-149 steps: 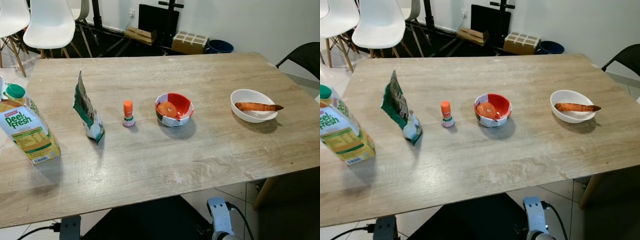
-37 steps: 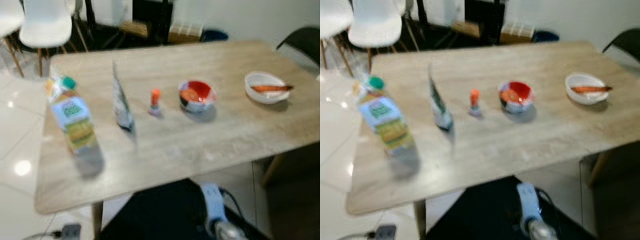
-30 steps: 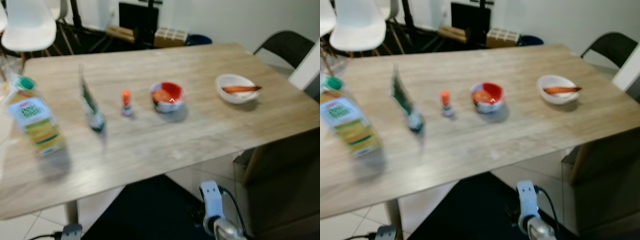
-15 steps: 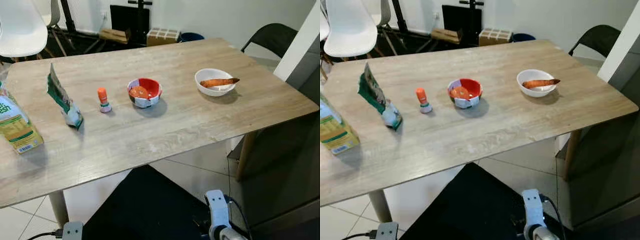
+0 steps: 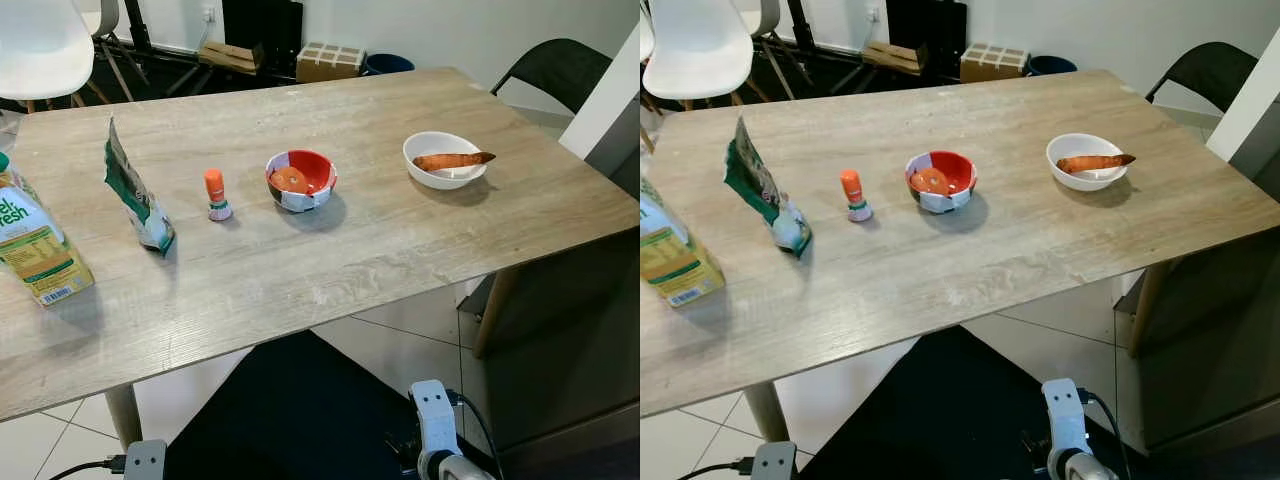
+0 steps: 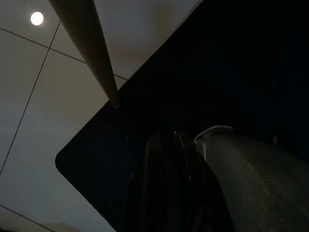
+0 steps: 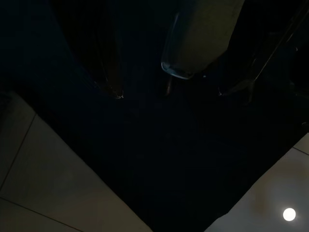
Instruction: Restocking fridge
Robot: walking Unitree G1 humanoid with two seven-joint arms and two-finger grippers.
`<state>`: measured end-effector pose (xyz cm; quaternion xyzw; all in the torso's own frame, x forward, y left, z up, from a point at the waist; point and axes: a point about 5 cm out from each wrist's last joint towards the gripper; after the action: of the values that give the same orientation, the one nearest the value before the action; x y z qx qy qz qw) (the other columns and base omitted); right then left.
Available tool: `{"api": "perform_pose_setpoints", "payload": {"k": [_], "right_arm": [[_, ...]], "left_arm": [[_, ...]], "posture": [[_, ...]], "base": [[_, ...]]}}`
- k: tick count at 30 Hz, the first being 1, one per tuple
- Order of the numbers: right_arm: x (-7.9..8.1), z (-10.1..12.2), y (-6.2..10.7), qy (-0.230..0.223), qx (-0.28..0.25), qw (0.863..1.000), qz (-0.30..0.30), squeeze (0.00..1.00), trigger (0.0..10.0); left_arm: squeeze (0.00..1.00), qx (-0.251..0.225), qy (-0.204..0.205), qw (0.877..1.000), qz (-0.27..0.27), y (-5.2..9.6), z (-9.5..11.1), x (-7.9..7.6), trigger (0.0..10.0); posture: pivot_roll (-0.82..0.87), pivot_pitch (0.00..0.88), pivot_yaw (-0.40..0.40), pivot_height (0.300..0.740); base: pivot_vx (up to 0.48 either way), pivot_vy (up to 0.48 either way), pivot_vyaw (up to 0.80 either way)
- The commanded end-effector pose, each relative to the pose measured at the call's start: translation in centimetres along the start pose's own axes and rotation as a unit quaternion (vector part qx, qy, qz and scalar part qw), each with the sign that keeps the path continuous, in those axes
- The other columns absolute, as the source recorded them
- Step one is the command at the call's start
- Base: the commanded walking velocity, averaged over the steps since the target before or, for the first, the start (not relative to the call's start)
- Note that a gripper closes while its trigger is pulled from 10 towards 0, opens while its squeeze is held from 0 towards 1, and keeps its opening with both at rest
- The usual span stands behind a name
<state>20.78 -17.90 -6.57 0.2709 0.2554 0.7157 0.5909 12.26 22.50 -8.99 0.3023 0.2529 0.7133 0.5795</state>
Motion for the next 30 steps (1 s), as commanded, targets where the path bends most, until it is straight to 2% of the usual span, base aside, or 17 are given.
{"api": "perform_pose_setpoints", "payload": {"k": [1,12,14,16,17,20,22,23,24,25,26,27,28,30], "right_arm": [[-0.2,-0.9,0.3,0.0,0.016,1.0,-0.003,0.0,10.0],[-0.2,-0.6,0.3,-0.012,-0.002,1.0,0.012,0.0,10.0],[0.0,-0.2,0.3,-0.021,-0.013,0.999,0.03,0.0,10.0],[0.6,0.8,0.2,-0.033,-0.036,0.994,0.095,0.0,10.0],[0.6,0.8,0.2,-0.033,-0.036,0.994,0.095,0.0,10.0],[1.4,2.0,0.5,-0.03,-0.05,0.971,0.232,0.0,10.0],[1.5,2.6,0.8,-0.03,-0.055,0.956,0.285,0.0,10.0],[1.5,2.6,0.8,-0.03,-0.055,0.956,0.285,0.0,10.0],[1.7,3.1,1.0,-0.029,-0.06,0.944,0.324,0.0,10.0],[1.8,3.3,1.1,-0.027,-0.062,0.938,0.341,0.0,10.0],[1.8,3.3,1.1,-0.027,-0.062,0.938,0.341,0.0,10.0],[2.0,3.8,1.4,-0.027,-0.064,0.922,0.381,0.0,10.0],[2.0,3.8,1.4,-0.027,-0.064,0.922,0.381,0.0,10.0],[2.2,4.1,1.7,-0.023,-0.062,0.905,0.42,0.0,10.0]], "left_arm": [[0.0,0.014,-0.003,1.0,-0.008,0.3,-0.8,-0.4,10.0],[0.0,0.011,-0.011,1.0,-0.015,0.0,-0.3,-1.2,10.0],[0.0,0.004,-0.015,1.0,-0.021,0.0,-0.1,-1.4,10.0],[0.0,-0.019,-0.022,0.998,-0.047,-0.2,0.6,-1.7,10.0],[0.0,-0.019,-0.022,0.998,-0.047,-0.2,0.6,-1.7,10.0],[0.0,-0.081,-0.055,0.989,-0.112,0.2,1.6,-1.8,10.0],[0.0,-0.11,-0.064,0.983,-0.135,0.7,1.7,-1.6,10.0],[0.0,-0.11,-0.064,0.983,-0.135,0.7,1.7,-1.6,10.0],[0.0,-0.126,-0.067,0.979,-0.147,1.2,1.4,-1.3,10.0],[0.0,-0.132,-0.069,0.977,-0.151,1.4,1.3,-1.2,10.0],[0.0,-0.132,-0.069,0.977,-0.151,1.4,1.3,-1.2,10.0],[0.0,-0.141,-0.072,0.974,-0.165,1.9,0.9,-1.1,10.0],[0.0,-0.141,-0.072,0.974,-0.165,1.9,0.9,-1.1,10.0],[0.0,-0.15,-0.076,0.967,-0.192,2.4,0.6,-1.2,10.0]], "posture": [[-0.03,0.116,-0.052,0.74],[-0.04,0.107,-0.042,0.74],[-0.04,0.104,-0.041,0.74],[-0.04,0.102,-0.04,0.74],[-0.04,0.102,-0.04,0.74],[-0.05,0.095,-0.042,0.74],[-0.05,0.093,-0.043,0.74],[-0.05,0.093,-0.043,0.74],[-0.05,0.091,-0.048,0.74],[-0.05,0.091,-0.048,0.74],[-0.05,0.091,-0.048,0.74],[-0.04,0.092,-0.057,0.74],[-0.04,0.092,-0.057,0.74],[-0.04,0.092,-0.062,0.74]], "base": [[0.0,0.0,0.0],[0.0,0.0,0.0],[0.0,0.0,0.0],[0.0,0.0,0.0],[0.0,0.0,0.0],[0.0,0.0,0.0],[0.0,0.0,0.0],[0.0,0.0,0.0],[0.0,0.0,0.0],[0.0,0.0,0.0],[0.0,0.0,0.0],[0.0,0.0,0.0],[0.0,0.0,0.0],[0.0,0.0,0.0]]}}
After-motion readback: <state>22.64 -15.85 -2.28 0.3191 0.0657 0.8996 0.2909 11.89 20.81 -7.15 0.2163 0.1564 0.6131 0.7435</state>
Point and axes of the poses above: a point about 5 cm out from each wrist's last joint towards the gripper, its own y axis pointing back from the gripper into the wrist, its own z axis along the axis of the wrist's last joint, x = y × z, and after that the axes turned 3 degrees about -y, right-handed
